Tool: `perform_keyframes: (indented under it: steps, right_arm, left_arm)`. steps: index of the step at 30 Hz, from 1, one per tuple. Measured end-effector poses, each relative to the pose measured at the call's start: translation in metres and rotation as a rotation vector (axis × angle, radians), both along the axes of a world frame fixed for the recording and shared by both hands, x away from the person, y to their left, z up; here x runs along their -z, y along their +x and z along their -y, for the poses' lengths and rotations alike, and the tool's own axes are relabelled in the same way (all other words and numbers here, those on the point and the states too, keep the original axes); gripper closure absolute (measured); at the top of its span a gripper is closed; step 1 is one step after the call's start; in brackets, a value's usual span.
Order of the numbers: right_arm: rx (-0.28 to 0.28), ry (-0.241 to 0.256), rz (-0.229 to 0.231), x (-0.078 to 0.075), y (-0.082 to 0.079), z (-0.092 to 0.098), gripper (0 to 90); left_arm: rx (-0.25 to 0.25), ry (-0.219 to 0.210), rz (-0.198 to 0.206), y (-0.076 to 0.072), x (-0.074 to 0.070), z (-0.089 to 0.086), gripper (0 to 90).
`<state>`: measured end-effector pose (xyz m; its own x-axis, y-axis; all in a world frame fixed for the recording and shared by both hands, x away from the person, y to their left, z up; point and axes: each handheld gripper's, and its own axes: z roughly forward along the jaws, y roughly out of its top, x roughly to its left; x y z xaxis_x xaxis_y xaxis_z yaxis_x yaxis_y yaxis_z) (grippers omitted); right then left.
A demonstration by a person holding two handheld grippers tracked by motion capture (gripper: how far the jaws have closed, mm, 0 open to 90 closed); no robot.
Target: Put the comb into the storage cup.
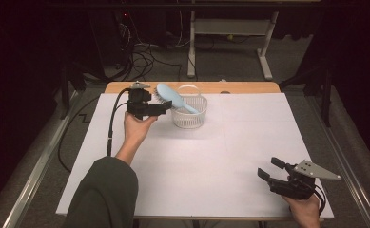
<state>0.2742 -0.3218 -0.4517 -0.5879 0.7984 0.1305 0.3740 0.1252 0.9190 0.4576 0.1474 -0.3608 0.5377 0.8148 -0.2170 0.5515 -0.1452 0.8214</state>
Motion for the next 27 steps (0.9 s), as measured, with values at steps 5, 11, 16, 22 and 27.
perform_keyframes:
  steps: [5, 11, 16, 22, 27]
  right_arm:
    - [0.005, 0.003, 0.001, 0.000, 0.000, 0.001, 26.7]
    - [0.005, 0.003, 0.001, 0.000, 0.000, 0.001, 26.7]
    - [0.006, 0.003, -0.001, 0.000, 0.000, 0.001, 26.7]
    - [0.009, 0.005, -0.002, 0.000, 0.000, 0.001, 26.7]
    - [0.009, 0.003, -0.003, 0.000, 0.000, 0.002, 26.7]
  left_arm:
    - [0.001, 0.007, 0.007, -0.003, -0.001, -0.003, 7.5]
    - [0.007, 0.007, 0.016, -0.007, -0.002, -0.006, 7.5]
    - [0.010, 0.016, 0.024, -0.010, -0.003, -0.010, 7.5]
    - [0.004, 0.015, 0.027, -0.013, -0.004, -0.017, 7.5]
    - [0.005, 0.024, 0.031, -0.017, -0.006, -0.019, 7.5]
